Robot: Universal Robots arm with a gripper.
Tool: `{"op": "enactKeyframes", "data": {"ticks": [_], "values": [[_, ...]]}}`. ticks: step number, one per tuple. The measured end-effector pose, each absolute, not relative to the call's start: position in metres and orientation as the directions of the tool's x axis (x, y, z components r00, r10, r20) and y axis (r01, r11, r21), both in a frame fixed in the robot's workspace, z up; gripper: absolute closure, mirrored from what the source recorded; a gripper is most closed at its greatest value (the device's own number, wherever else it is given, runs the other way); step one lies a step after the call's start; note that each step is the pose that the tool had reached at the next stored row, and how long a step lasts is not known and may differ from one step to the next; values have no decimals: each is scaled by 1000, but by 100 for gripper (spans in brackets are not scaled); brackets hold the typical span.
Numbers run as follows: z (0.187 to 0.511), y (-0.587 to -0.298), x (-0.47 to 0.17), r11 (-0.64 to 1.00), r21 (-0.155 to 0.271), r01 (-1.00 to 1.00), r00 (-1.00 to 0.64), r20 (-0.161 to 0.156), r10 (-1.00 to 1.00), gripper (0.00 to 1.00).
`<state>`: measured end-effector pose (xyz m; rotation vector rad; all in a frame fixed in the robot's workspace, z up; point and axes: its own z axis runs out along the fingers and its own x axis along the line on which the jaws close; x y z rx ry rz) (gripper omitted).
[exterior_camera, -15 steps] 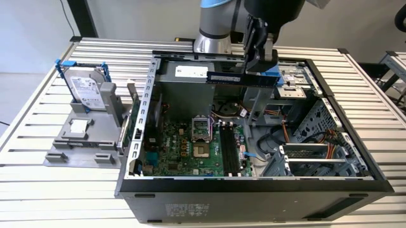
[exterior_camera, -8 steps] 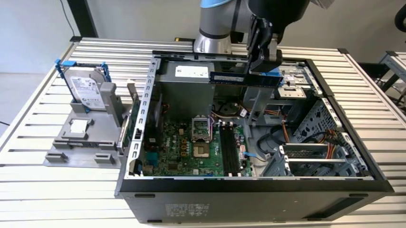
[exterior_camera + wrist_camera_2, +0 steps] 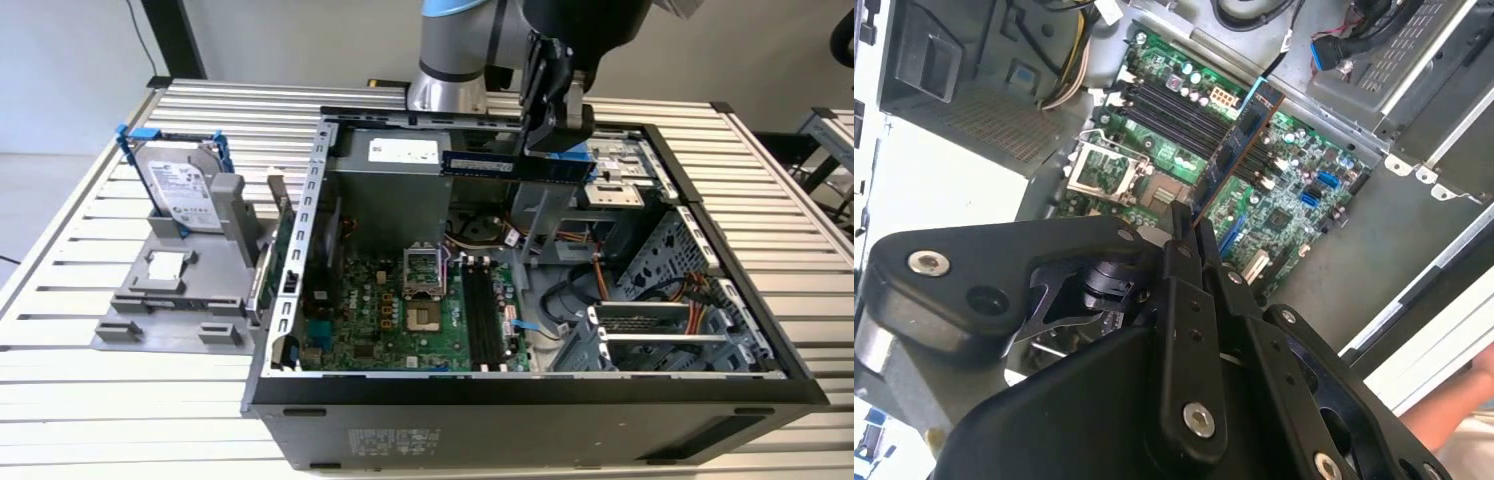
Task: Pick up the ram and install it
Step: 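Pick up the ram and move it above insertion slot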
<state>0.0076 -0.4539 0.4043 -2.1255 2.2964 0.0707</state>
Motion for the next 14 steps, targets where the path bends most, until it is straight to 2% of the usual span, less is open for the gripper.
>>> {"op": "enactKeyframes", "data": {"ticks": [14], "values": [[404, -454, 8, 153, 25, -988, -154, -39, -987, 100]]}}
